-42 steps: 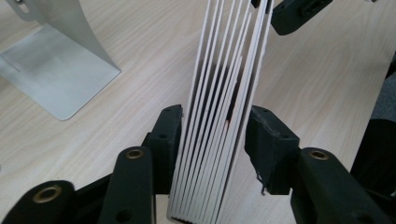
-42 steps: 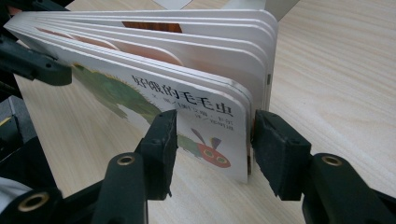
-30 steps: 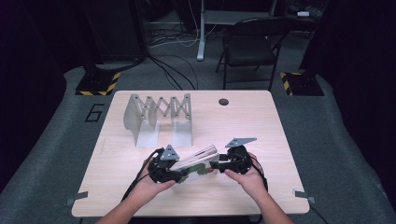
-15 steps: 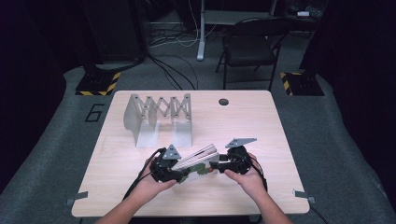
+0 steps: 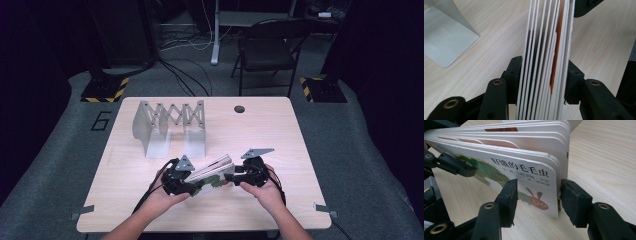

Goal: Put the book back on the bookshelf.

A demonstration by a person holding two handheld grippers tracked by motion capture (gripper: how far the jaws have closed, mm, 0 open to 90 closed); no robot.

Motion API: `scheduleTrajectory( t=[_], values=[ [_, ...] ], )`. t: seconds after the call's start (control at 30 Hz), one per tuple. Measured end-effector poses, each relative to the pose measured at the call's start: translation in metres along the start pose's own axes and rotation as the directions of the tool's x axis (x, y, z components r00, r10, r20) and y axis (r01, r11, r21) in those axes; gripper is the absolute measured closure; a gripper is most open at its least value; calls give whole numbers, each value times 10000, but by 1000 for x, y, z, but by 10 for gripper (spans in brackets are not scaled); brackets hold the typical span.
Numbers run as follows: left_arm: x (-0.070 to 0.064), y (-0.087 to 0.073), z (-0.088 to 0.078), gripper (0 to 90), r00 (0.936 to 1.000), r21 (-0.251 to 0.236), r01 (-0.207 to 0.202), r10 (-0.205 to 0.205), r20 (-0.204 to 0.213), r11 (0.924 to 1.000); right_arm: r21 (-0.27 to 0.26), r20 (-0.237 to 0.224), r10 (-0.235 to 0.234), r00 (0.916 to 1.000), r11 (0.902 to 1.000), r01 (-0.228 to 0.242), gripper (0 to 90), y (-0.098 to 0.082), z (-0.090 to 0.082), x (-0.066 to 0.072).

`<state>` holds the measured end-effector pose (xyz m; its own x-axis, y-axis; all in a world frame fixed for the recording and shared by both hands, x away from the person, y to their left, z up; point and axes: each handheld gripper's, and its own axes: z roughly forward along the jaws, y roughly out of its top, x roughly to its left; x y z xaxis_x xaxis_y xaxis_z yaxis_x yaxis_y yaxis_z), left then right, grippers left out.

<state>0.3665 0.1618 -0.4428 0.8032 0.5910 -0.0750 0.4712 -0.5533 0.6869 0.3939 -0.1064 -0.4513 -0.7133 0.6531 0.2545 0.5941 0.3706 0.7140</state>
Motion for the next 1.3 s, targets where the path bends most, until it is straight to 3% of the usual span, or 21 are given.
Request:
scheduleTrajectory(
  t=[0.77,1.3],
  values=[
    [0,0,1,624,9997,152,-153,150,192,9998,19,102,144,9998,9999,-144,475,1,2,1],
    [-1,1,1,685,9988,336,-310,297,393,9990,4,104,1,9999,10000,-1,477,1,3,1]
  ],
)
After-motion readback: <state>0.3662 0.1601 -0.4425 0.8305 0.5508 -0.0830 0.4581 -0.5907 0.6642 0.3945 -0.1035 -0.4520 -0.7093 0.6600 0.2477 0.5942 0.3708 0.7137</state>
